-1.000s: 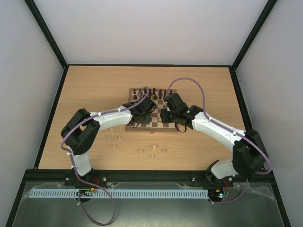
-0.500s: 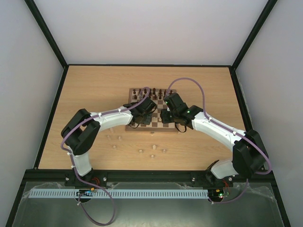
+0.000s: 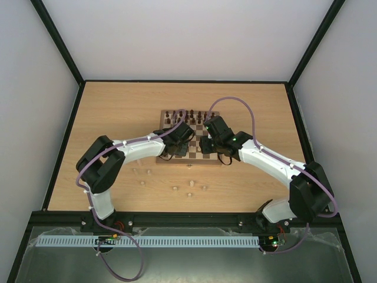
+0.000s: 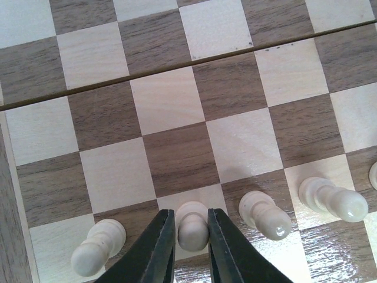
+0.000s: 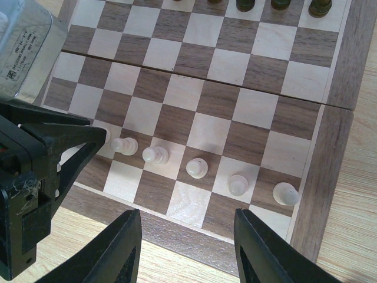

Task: Set up the chess pieces on the board
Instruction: Place the chess piece on the chessboard, then move the chess piece to the chessboard.

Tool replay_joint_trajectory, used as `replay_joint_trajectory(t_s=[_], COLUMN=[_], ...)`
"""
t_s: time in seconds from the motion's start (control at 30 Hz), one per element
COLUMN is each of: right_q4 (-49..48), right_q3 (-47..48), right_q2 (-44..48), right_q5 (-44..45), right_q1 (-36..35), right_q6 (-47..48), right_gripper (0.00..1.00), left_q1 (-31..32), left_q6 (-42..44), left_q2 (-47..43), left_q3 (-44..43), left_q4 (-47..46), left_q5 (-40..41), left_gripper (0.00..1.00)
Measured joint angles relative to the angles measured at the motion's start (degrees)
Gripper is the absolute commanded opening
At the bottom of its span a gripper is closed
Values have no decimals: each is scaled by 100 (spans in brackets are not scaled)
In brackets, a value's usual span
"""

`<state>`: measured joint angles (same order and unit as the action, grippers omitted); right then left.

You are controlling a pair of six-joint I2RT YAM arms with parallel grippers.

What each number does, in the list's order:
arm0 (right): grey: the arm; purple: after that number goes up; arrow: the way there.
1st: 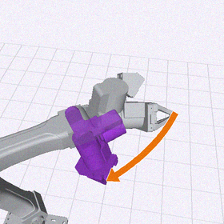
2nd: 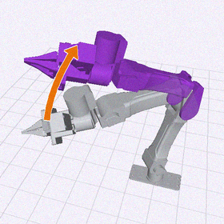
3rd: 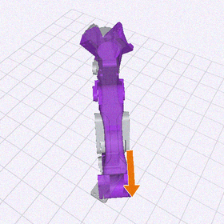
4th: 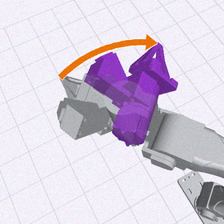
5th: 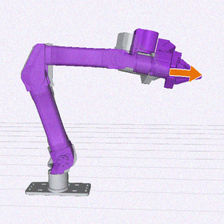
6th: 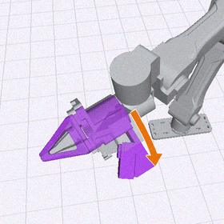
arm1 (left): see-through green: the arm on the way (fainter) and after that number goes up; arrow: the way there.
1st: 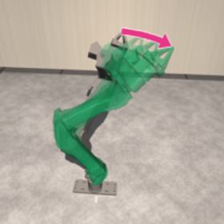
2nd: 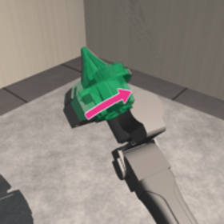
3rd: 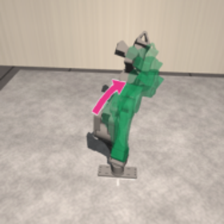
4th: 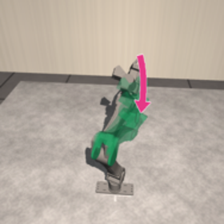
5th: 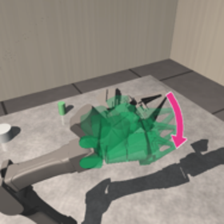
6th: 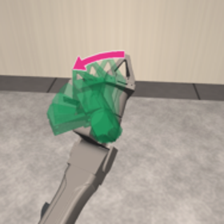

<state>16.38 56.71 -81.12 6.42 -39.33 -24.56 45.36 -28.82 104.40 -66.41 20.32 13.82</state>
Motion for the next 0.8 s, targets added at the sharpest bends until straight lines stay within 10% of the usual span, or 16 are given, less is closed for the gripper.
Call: replay_joint_trajectory(t_s=[0.33,0.8], right_q4=[0,-2], right_q3=[0,0], right_q2=[0,0], right_q5=[-24,-59], right_q1=[0,0], right_q6=[2,0], right_gripper=[44,44], left_q1=[24,74], left_q6=[-24,-35], left_q2=[-24,-953], left_q3=[7,48], left_q4=[26,273], left_q5=[31,275], left_gripper=[36,36])
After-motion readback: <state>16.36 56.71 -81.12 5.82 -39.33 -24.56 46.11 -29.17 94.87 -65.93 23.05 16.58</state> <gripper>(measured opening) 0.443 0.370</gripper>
